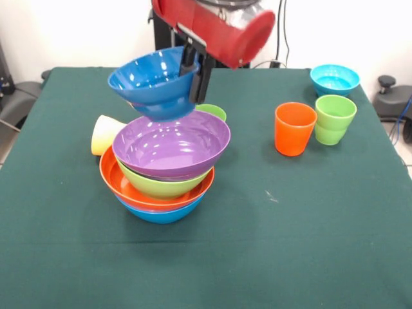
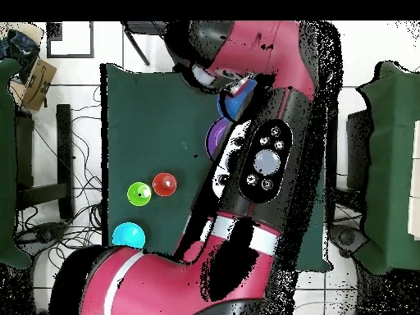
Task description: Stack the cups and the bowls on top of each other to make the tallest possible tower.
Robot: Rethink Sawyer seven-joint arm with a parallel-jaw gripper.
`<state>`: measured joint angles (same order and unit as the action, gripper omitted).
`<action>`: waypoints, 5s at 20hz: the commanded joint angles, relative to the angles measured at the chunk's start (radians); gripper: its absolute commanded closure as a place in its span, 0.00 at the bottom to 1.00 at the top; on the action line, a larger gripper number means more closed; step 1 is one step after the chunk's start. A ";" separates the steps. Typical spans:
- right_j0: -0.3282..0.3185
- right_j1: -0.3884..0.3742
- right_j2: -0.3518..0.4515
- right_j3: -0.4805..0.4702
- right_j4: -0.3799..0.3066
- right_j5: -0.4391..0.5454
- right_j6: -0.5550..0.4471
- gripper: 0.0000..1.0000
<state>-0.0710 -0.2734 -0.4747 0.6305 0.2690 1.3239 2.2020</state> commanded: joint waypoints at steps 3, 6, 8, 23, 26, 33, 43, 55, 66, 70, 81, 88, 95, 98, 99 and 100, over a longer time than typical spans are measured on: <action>-0.008 0.048 0.126 -0.026 -0.059 -0.027 -0.159 1.00; -0.007 0.059 0.121 -0.045 -0.059 -0.016 -0.156 1.00; -0.007 0.060 0.120 -0.050 -0.061 -0.015 -0.163 0.00; 0.014 0.000 0.121 0.052 -0.074 -0.070 -0.152 0.00; 0.016 -0.010 0.125 0.073 -0.076 -0.084 -0.150 0.00; 0.023 -0.010 0.154 0.112 -0.066 -0.142 -0.125 0.00; 0.048 -0.037 0.155 0.185 -0.062 -0.179 -0.062 0.00; 0.059 -0.055 0.169 0.233 -0.057 -0.202 -0.029 0.00; 0.079 -0.074 0.175 0.302 -0.045 -0.243 0.020 0.00; 0.092 -0.100 0.169 0.345 -0.039 -0.239 0.038 0.00; 0.140 -0.147 0.145 0.443 -0.018 -0.257 0.128 0.00; 0.166 -0.161 0.123 0.493 -0.010 -0.266 0.173 0.00; 0.194 -0.156 0.098 0.534 -0.005 -0.277 0.223 0.00; 0.194 -0.146 0.103 0.562 0.001 -0.316 0.226 0.00; 0.196 -0.144 0.102 0.570 0.002 -0.325 0.230 0.00; 0.198 -0.140 0.099 0.571 0.001 -0.328 0.235 0.00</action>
<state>0.1174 -0.4493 -0.4330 1.0670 0.2721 1.0855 2.2022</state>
